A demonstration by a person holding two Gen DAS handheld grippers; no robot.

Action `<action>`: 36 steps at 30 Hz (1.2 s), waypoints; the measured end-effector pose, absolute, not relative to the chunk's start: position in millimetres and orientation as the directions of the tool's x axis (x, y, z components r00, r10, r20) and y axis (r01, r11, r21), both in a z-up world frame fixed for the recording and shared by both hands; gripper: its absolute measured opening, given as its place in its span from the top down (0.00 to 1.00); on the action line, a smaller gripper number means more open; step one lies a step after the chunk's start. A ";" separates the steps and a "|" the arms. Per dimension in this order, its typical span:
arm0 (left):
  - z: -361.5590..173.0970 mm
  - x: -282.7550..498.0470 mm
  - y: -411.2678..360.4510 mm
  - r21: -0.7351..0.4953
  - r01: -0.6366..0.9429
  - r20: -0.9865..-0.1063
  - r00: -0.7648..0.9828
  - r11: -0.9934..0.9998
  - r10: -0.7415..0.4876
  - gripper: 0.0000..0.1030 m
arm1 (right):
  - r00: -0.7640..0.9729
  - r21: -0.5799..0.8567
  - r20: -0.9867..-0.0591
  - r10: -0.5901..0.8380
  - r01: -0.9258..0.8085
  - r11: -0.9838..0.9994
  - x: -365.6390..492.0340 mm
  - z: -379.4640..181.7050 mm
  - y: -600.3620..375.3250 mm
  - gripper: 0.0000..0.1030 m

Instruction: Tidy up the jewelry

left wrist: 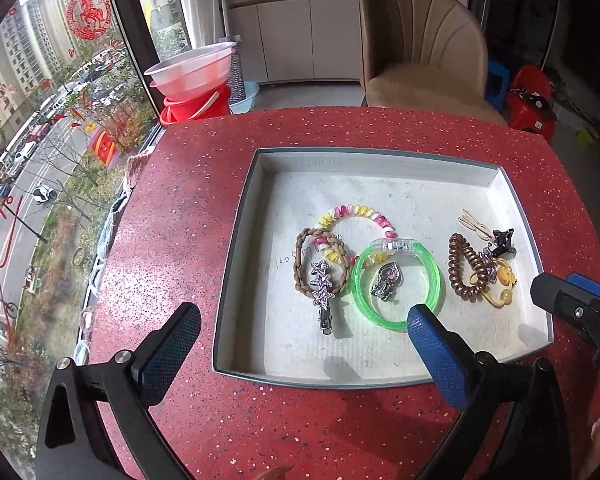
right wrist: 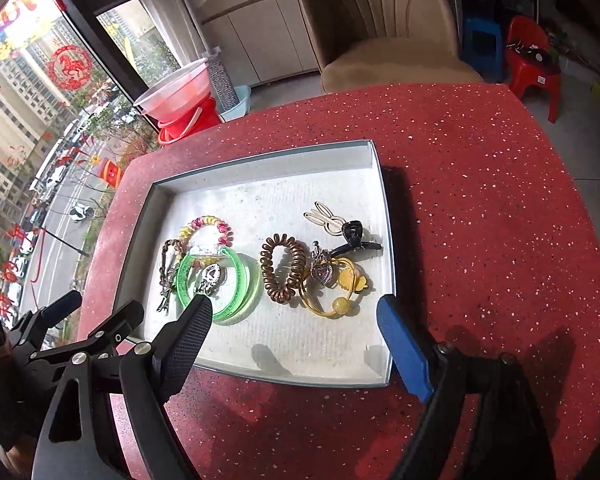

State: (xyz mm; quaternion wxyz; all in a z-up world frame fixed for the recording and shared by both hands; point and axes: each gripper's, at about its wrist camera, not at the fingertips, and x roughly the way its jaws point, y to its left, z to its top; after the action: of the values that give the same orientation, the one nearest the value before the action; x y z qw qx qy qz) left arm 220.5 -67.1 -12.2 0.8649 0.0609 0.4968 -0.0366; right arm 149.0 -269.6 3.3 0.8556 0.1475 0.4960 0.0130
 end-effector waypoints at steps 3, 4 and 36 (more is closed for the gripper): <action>-10.6 208.6 -60.6 0.083 0.114 -0.856 0.518 0.990 0.012 0.00 | 0.554 0.219 -0.823 0.128 0.101 0.970 133.0 9.1 -263.9 0.15; -10.4 205.2 -58.3 0.082 0.112 -0.856 0.517 0.990 0.012 0.00 | 0.565 0.209 -0.816 0.121 0.093 0.973 128.0 10.3 -262.3 0.15; 12.7 129.8 -30.4 0.053 0.114 -0.788 0.615 0.992 -0.028 0.00 | 0.682 0.089 -0.731 -0.016 0.119 0.989 48.6 34.4 -232.5 0.14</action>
State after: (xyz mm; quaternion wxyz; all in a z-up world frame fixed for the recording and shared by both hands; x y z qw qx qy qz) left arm 129.8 -30.4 12.7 0.8972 0.0490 0.4371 -0.0396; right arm 48.6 -232.5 34.4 0.9148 0.0646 0.3970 -0.0370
